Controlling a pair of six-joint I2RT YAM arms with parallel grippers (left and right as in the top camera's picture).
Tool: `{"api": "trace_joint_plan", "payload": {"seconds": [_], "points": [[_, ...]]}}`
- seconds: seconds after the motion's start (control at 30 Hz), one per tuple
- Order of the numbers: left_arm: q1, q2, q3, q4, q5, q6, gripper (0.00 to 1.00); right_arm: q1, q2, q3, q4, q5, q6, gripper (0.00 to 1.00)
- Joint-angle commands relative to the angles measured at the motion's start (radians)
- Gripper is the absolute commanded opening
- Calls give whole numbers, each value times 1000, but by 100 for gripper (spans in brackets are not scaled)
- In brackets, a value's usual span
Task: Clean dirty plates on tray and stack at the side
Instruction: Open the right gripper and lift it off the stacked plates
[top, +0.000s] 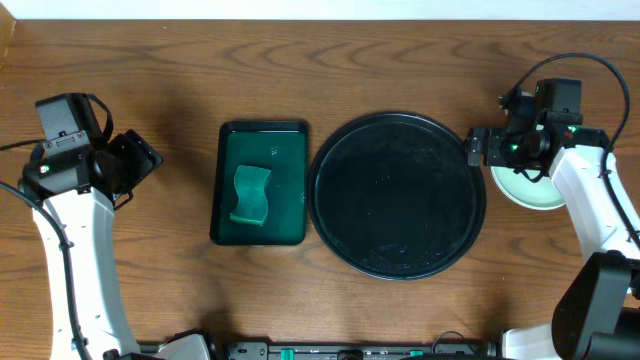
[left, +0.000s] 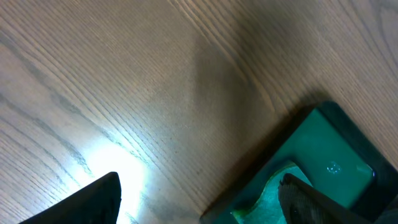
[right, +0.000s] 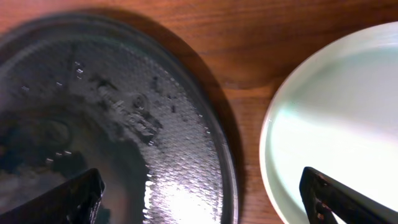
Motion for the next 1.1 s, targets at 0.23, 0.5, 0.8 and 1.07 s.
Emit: {"api": "trace_joint_plan", "payload": {"seconds": [0.23,0.5,0.8,1.07], "points": [[5,-6,14,-3,-10,-6,81,9,-19,3,-6,48,-34,99],[5,-6,14,-3,-10,-6,81,9,-19,3,-6,48,-34,99],[5,-6,14,-3,-10,-6,81,9,-19,3,-6,48,-34,99],[5,-6,14,-3,-10,-6,81,9,-36,3,-6,48,-34,99]]}}
